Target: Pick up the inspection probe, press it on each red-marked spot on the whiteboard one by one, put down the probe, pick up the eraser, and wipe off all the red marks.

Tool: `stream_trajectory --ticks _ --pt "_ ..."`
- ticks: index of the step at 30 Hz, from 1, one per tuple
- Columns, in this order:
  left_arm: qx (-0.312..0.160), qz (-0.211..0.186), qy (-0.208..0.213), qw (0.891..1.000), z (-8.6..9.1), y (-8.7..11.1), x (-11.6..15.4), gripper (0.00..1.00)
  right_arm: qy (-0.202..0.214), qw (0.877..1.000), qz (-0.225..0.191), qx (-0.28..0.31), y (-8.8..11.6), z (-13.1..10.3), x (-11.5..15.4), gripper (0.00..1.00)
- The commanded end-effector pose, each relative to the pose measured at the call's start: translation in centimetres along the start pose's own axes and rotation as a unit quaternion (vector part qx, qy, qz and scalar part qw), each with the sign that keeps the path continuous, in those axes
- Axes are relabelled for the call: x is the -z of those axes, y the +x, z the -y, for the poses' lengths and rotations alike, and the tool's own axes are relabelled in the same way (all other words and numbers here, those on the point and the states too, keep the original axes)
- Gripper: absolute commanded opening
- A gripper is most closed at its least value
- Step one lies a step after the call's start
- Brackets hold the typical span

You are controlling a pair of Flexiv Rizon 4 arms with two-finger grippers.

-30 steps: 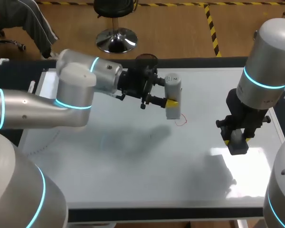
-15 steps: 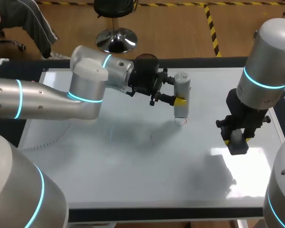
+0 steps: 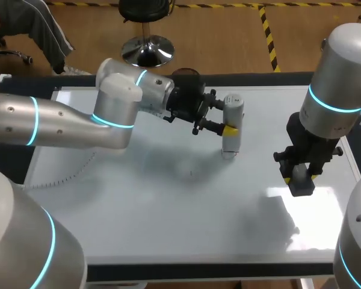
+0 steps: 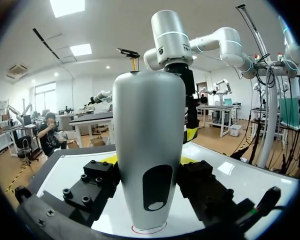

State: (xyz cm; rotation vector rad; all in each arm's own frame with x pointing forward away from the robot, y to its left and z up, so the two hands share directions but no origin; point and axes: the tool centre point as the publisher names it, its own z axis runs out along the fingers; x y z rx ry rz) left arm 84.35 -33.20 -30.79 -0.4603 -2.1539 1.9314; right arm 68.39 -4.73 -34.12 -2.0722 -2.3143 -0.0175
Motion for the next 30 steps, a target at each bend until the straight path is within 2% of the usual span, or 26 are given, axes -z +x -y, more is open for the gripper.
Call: stream_trajectory --ticks 1,30 --pt "0.004 -0.004 0.001 1.0 -0.5 -0.3 0.2 0.0 -0.001 1.0 -0.001 0.001 -0.2 0.1 0.1 0.0" --pt "0.022 -0.015 -0.008 1.0 -2.2 -0.5 -0.4 0.0 -0.001 1.0 -0.001 0.001 -0.2 0.1 0.1 0.0"
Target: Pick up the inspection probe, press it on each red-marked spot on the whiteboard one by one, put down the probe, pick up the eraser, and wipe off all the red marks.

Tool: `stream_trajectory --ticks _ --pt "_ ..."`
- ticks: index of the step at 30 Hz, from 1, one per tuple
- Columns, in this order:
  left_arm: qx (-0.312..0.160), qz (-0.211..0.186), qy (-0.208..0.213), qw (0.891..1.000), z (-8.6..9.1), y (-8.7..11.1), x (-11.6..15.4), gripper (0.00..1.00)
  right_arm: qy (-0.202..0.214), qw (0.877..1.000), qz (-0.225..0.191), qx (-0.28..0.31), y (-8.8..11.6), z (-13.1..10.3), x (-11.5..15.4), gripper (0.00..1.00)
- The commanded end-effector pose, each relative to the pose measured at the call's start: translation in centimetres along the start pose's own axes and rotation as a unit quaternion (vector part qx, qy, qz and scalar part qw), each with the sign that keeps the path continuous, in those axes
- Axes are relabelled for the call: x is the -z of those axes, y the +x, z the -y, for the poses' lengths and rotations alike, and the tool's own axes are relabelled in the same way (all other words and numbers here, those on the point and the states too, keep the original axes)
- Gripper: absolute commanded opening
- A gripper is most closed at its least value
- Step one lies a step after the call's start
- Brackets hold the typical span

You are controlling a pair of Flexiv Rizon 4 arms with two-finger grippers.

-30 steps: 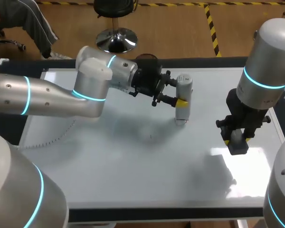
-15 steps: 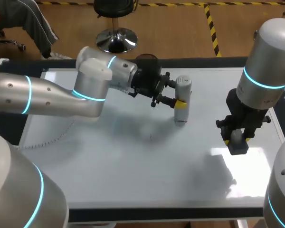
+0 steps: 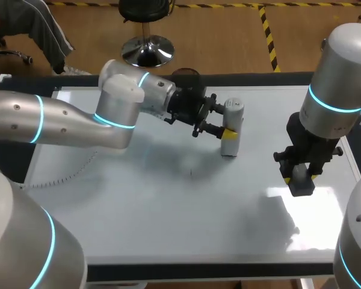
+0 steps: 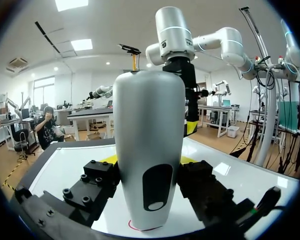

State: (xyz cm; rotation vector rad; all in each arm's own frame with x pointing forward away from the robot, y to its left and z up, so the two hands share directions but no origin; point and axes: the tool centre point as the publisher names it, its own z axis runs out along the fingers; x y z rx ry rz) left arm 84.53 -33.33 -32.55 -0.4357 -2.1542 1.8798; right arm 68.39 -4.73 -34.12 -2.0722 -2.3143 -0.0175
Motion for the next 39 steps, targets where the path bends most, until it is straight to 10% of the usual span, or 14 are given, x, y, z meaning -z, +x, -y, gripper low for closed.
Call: stream_trajectory --ticks 1,39 --pt "0.003 -0.006 0.001 1.0 -0.47 -0.4 -0.18 0.0 -0.001 1.0 -0.001 0.001 -0.16 0.1 0.13 0.0" --pt "0.008 0.005 0.003 1.0 -1.03 0.06 0.48 0.0 -0.001 1.0 -0.001 0.001 -0.16 0.1 0.13 0.0"
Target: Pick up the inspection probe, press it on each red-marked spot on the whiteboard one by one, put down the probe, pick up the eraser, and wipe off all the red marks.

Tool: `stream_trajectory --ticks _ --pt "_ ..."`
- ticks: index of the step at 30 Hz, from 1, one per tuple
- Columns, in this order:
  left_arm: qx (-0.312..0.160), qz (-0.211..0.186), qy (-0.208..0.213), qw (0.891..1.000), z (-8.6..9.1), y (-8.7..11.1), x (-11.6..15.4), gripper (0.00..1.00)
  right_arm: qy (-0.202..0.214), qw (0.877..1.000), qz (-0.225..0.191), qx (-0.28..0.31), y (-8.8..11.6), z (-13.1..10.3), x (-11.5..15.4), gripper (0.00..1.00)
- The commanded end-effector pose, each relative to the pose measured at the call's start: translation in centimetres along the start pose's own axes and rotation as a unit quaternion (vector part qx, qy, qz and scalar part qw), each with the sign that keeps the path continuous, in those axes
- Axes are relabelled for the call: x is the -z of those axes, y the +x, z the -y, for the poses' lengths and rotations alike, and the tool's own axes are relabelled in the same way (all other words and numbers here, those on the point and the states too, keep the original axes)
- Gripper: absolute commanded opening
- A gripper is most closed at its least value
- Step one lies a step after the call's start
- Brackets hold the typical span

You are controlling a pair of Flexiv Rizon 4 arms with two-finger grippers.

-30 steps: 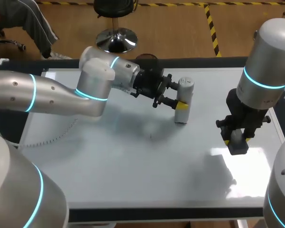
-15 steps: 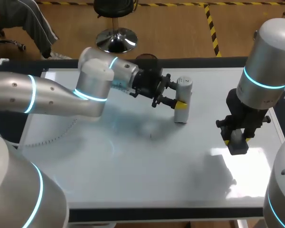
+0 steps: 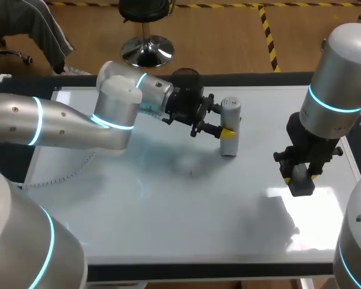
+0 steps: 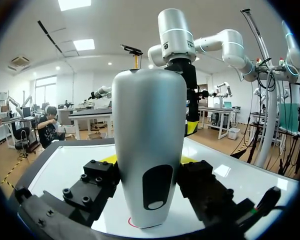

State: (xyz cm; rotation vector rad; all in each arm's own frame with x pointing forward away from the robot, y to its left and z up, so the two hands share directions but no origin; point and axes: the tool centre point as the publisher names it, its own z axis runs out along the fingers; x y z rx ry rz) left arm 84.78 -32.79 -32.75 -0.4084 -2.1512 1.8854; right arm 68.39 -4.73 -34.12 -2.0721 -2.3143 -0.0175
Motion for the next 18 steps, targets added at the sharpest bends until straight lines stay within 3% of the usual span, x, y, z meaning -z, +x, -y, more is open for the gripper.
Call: stream_trajectory --ticks 1,18 --pt "0.0 0.0 0.0 1.0 -0.76 0.08 -0.07 0.0 -0.001 1.0 -0.001 0.001 -0.16 0.1 0.13 0.0" --pt "0.003 -0.003 -0.005 1.0 -0.84 -0.05 -0.51 0.0 -0.001 1.0 -0.001 0.001 -0.16 0.1 0.13 0.0"
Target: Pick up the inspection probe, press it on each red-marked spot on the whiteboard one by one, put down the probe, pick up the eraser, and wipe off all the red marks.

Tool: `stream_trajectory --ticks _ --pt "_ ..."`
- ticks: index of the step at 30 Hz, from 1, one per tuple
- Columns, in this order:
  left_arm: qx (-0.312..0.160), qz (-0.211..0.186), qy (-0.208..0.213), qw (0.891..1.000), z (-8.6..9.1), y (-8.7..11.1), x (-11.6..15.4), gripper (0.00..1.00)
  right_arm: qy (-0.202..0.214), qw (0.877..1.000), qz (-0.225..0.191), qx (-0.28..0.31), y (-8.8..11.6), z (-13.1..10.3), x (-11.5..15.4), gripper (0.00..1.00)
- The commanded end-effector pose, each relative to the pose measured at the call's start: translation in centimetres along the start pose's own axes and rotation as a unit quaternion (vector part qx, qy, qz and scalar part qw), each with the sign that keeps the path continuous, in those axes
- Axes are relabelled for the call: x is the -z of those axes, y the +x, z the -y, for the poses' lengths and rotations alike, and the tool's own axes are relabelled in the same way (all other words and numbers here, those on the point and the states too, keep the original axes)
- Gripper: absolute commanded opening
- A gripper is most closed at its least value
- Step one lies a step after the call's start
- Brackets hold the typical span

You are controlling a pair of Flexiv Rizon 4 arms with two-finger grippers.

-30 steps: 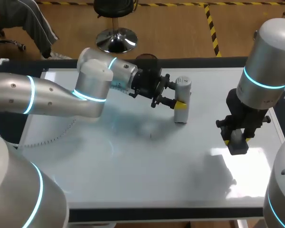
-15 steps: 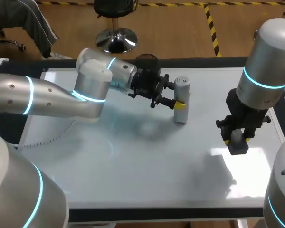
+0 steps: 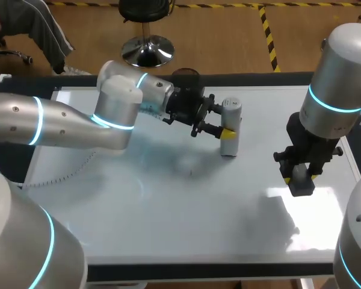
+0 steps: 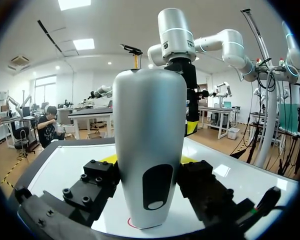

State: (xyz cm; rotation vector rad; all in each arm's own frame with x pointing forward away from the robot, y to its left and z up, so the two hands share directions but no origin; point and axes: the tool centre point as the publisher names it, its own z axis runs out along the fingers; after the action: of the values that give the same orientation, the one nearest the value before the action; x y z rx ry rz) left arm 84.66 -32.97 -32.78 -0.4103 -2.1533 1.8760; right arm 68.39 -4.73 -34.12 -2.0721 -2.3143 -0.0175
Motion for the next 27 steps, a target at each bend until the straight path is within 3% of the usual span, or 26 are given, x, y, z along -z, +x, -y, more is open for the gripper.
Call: stream_trajectory --ticks 1,27 --pt "0.002 0.0 -0.003 1.0 -0.84 -0.12 -0.33 0.0 -0.001 1.0 -0.001 0.001 -0.16 0.1 0.13 0.0" --pt "0.002 0.001 0.005 1.0 -1.01 0.11 -0.4 0.0 -0.001 1.0 -0.001 0.001 -0.16 0.1 0.13 0.0"
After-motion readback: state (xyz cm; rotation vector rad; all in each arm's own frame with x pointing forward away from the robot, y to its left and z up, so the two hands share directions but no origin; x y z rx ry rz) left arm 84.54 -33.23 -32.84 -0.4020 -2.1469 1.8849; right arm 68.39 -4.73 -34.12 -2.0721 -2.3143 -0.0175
